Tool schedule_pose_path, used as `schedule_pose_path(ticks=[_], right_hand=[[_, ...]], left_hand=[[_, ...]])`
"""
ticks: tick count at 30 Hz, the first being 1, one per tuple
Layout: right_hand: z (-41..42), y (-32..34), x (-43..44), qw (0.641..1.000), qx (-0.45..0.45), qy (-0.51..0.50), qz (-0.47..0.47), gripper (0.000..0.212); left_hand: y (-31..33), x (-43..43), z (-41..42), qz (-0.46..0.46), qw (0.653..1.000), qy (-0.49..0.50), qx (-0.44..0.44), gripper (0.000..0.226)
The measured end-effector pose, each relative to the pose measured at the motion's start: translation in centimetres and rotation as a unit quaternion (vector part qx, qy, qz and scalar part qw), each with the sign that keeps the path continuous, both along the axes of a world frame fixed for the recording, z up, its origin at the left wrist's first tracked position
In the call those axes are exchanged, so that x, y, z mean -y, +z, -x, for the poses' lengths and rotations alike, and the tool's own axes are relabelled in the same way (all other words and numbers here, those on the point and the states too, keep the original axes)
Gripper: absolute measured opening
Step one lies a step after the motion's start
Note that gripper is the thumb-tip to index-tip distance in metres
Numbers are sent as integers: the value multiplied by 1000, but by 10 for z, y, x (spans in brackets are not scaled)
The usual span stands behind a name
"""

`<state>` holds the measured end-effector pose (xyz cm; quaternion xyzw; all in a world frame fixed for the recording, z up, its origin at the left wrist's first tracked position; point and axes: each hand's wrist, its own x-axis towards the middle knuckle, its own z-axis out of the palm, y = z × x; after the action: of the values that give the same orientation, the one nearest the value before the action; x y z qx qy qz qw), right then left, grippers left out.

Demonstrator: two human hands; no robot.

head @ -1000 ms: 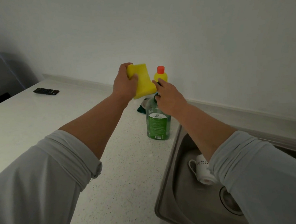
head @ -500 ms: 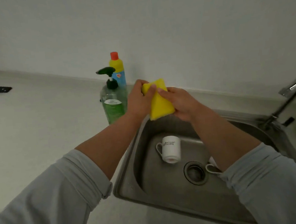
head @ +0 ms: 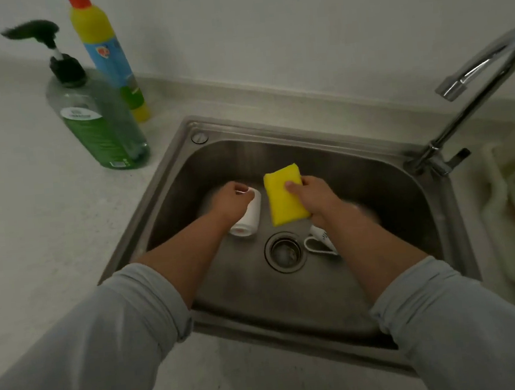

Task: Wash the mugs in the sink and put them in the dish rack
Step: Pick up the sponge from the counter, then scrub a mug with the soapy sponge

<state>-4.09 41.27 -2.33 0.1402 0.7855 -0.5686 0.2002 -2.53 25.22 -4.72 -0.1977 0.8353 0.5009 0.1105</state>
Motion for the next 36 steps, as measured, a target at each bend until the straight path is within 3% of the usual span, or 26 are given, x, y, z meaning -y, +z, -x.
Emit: schedule_pose_path(ticks=[10,15,22,26,30,33,36], right_hand=[[17,-62,11,992,72,-106,23,50],[18,-82,12,987,93,-134,12,46],[14,-101,2,977,105,-187,-4,48],[15,-98,-3,974,108,-199,-9,51],[12,-98,-8,971,106,-214,-2,49],[8,-98,-15,970,106,-220,-1,48],[6,-99,-21,971,99,-217,-11,49]], left_hand=[[-77,27,39,64,992,-10,110,48],[-110,35,58,3,987,-1,158,82],[-132,25,64,-13,990,-4,143,106],[-128,17,65,65,985,-114,110,108],[-124,6,61,213,937,-262,89,118],[-124,-1,54,272,914,-295,52,120],[-124,-2,56,290,905,-302,74,120]])
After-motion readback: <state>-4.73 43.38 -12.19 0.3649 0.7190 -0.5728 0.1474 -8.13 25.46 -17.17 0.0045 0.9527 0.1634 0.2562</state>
